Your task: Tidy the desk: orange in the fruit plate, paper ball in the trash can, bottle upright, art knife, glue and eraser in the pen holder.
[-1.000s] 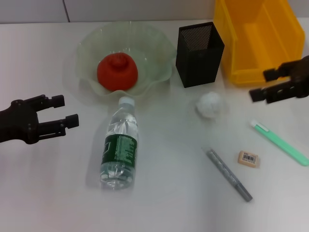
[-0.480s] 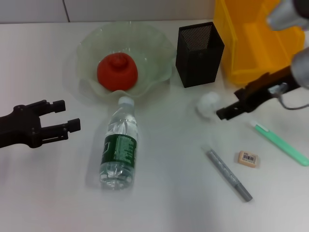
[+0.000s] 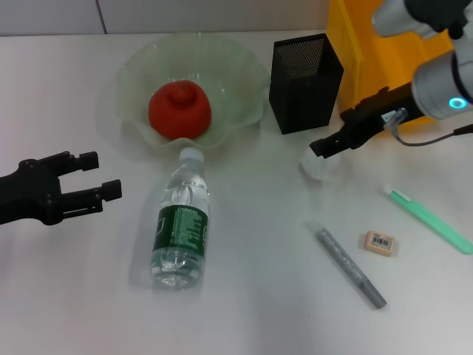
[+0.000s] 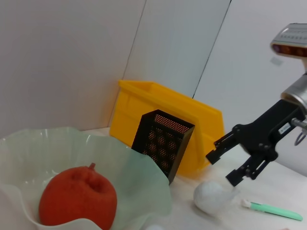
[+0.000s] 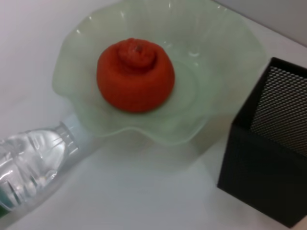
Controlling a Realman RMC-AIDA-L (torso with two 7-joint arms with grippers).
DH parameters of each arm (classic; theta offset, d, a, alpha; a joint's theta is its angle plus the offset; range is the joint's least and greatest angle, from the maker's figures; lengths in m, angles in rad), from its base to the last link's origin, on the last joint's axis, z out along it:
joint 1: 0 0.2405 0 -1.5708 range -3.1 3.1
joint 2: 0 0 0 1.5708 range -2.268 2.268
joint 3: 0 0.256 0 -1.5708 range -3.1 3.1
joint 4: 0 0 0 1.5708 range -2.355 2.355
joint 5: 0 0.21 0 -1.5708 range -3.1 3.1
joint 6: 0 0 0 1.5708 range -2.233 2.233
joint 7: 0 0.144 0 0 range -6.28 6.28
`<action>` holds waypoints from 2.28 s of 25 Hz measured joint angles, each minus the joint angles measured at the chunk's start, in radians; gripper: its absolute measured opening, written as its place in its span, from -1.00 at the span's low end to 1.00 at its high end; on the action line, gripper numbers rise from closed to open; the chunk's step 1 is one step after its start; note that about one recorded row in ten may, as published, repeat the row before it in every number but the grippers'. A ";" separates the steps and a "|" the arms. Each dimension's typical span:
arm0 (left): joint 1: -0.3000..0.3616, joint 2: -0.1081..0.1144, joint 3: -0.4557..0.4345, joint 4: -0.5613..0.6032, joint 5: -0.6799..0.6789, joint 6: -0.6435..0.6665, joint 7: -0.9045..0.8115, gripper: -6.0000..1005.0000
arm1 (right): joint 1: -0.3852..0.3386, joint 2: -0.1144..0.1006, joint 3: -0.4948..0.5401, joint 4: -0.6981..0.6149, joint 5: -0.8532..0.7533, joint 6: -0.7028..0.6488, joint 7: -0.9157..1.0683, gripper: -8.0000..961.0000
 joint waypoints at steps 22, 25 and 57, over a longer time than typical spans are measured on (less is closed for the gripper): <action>0.002 -0.009 -0.015 -0.001 -0.006 -0.001 0.002 0.65 | 0.093 -0.002 -0.090 0.209 -0.029 0.097 -0.004 0.72; 0.001 -0.009 -0.016 -0.001 -0.006 -0.001 0.002 0.65 | 0.093 -0.001 -0.090 0.209 -0.029 0.097 -0.005 0.68; -0.021 -0.014 -0.064 0.002 -0.006 0.002 0.018 0.64 | -0.021 -0.004 0.257 -0.360 -0.217 -0.132 0.078 0.10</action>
